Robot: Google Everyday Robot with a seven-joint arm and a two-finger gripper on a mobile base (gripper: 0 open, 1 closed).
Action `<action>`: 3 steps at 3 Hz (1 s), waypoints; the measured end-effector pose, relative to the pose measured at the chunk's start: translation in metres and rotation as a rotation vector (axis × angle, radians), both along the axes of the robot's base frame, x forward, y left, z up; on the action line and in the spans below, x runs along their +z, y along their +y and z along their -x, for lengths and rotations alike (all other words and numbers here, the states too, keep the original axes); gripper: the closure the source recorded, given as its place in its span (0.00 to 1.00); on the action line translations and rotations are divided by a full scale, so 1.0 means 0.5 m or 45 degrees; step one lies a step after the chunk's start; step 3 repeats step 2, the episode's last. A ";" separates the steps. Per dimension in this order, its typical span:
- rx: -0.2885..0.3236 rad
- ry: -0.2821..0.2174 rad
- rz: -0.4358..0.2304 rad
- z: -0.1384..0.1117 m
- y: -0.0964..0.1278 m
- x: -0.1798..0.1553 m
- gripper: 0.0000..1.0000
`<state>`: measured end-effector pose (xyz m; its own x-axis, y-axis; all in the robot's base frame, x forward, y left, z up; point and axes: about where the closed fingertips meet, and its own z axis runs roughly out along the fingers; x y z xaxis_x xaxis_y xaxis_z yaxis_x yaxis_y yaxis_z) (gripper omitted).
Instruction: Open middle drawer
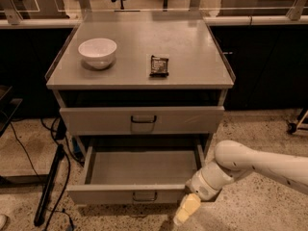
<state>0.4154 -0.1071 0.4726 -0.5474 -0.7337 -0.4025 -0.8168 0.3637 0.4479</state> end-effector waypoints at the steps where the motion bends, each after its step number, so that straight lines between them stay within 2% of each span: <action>1: -0.019 -0.003 -0.010 0.048 -0.015 0.026 0.00; 2: -0.027 -0.008 -0.012 0.079 -0.023 0.043 0.00; 3: -0.027 -0.008 -0.012 0.079 -0.023 0.043 0.00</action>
Offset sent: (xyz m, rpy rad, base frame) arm -0.0500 -0.0168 0.0300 0.0089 -0.0144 -0.0305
